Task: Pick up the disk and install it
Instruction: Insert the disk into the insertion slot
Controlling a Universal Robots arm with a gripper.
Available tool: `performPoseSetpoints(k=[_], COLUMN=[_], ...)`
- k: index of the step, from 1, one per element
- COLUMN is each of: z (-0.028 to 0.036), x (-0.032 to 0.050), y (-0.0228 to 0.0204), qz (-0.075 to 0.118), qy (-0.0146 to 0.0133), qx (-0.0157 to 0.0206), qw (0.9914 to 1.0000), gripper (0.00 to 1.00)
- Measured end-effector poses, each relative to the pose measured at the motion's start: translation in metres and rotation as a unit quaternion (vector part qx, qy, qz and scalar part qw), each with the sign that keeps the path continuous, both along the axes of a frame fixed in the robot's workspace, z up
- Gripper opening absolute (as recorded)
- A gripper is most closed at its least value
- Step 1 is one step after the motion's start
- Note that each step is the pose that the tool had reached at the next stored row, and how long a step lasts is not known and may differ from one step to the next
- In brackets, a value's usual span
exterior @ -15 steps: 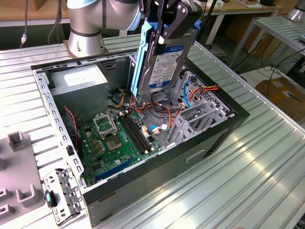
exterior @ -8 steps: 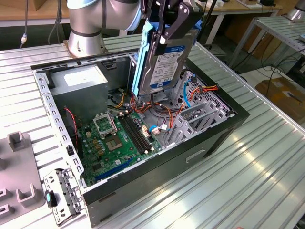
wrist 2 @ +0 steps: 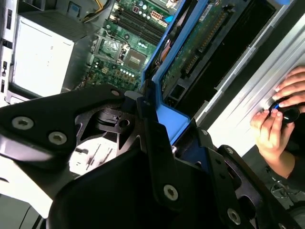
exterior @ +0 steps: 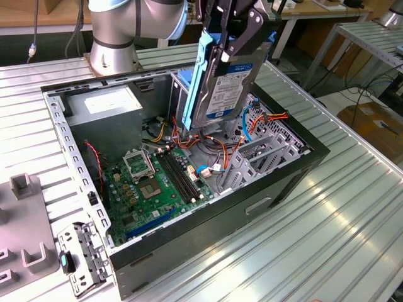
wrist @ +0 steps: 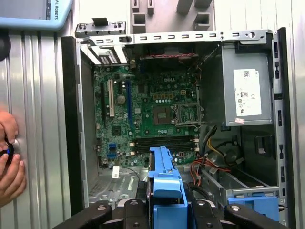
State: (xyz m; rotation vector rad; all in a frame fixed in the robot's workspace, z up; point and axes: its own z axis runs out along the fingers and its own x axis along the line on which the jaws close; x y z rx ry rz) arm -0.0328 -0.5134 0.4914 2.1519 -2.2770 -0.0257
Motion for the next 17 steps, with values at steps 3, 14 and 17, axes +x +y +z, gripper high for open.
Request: performPoseSetpoints(k=[3, 14, 17], z=[-0.0017, -0.0044, -0.0049], x=[0.0004, 0.0426, 0.0539], y=[-0.0123, -0.0177, -0.0177], qz=[0.000, 0.000, 0.000], qy=[0.0000, 0.0000, 0.0000], qx=[0.0000, -0.0001, 0.0000], qw=[1.00000, 1.00000, 1.00000], gripper=[0.37, 0.37, 0.37])
